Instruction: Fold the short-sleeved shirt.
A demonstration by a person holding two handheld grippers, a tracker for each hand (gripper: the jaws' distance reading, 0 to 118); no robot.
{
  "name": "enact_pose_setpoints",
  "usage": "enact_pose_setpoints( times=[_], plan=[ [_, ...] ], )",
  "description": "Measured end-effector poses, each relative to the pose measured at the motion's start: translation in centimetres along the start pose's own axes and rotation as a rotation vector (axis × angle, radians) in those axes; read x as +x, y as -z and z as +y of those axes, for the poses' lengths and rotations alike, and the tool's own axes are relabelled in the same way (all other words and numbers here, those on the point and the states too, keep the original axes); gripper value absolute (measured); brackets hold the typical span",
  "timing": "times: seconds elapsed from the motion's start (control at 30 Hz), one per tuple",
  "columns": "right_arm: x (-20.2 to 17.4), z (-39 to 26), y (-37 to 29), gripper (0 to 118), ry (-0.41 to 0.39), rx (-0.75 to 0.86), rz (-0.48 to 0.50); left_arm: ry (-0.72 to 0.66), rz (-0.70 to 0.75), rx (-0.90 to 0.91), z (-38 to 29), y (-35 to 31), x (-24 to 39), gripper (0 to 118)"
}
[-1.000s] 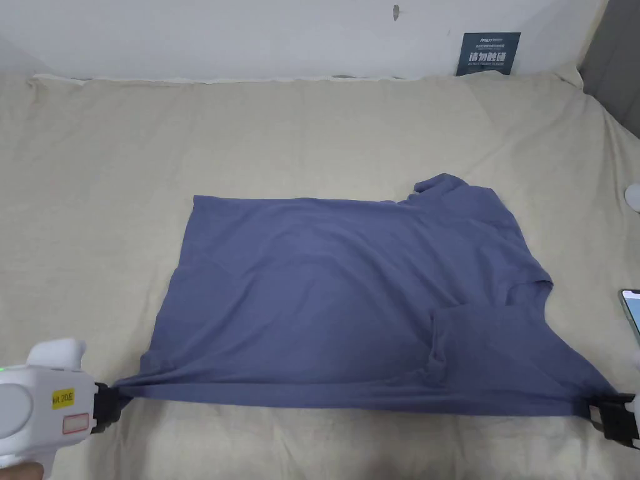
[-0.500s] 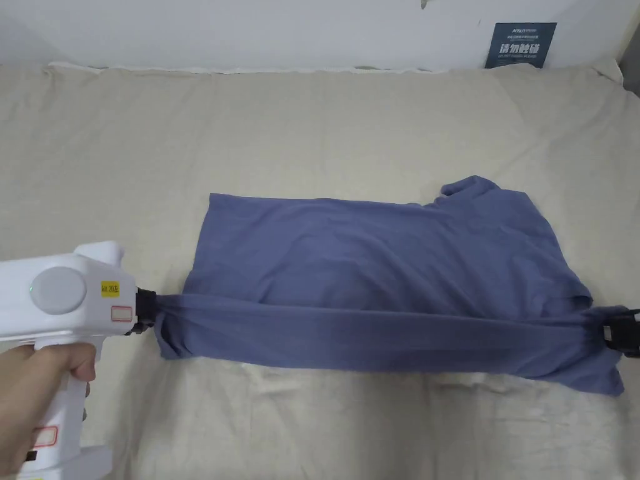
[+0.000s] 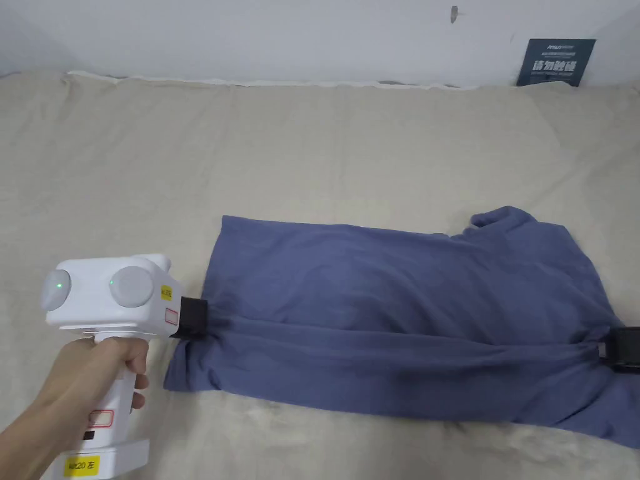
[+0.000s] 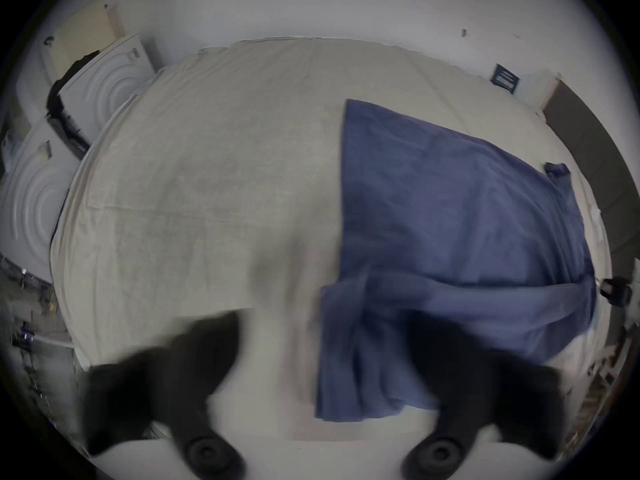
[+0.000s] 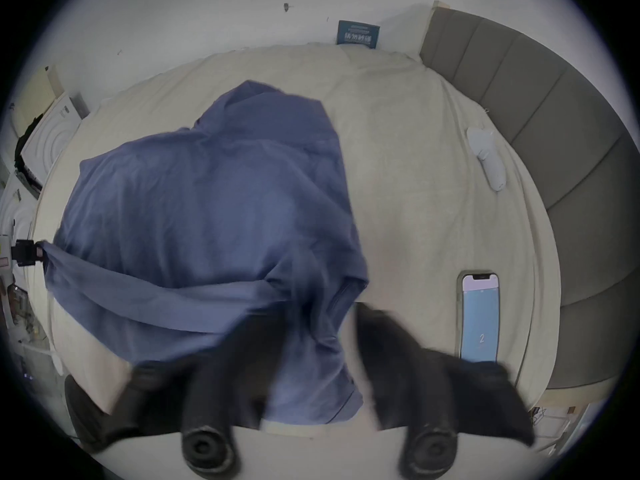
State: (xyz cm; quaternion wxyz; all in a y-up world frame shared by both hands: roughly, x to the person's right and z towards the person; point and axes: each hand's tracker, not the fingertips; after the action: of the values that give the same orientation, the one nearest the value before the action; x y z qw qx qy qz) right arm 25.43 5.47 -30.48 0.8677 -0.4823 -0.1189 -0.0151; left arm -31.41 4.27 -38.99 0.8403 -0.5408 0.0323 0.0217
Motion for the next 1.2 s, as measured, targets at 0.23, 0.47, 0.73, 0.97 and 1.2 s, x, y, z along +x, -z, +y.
enact_pose_setpoints(
  times=[0.23,0.47,0.73,0.97,1.2],
  plan=[
    [2.0,-4.2,-4.4,90,0.08,0.089,0.033,-0.038,0.035,0.063,-3.3,-3.7,-2.5,97],
    [1.3,-8.0,-6.7,0,0.033,0.037,0.041,0.026,-0.038,0.065,-7.6,-3.4,-2.7,0],
    [1.0,-10.1,-4.2,0,0.031,0.023,0.065,-0.029,-0.049,0.007,-7.6,-0.5,-1.5,116],
    [2.0,-10.4,-3.2,0,0.036,0.01,0.064,-0.036,-0.053,-0.005,-7.5,-0.1,-0.2,18],
    [3.0,-10.4,-2.3,17,0.057,-0.02,0.049,0.006,-0.055,-0.002,-6.6,-1.6,0.8,10]
  ],
)
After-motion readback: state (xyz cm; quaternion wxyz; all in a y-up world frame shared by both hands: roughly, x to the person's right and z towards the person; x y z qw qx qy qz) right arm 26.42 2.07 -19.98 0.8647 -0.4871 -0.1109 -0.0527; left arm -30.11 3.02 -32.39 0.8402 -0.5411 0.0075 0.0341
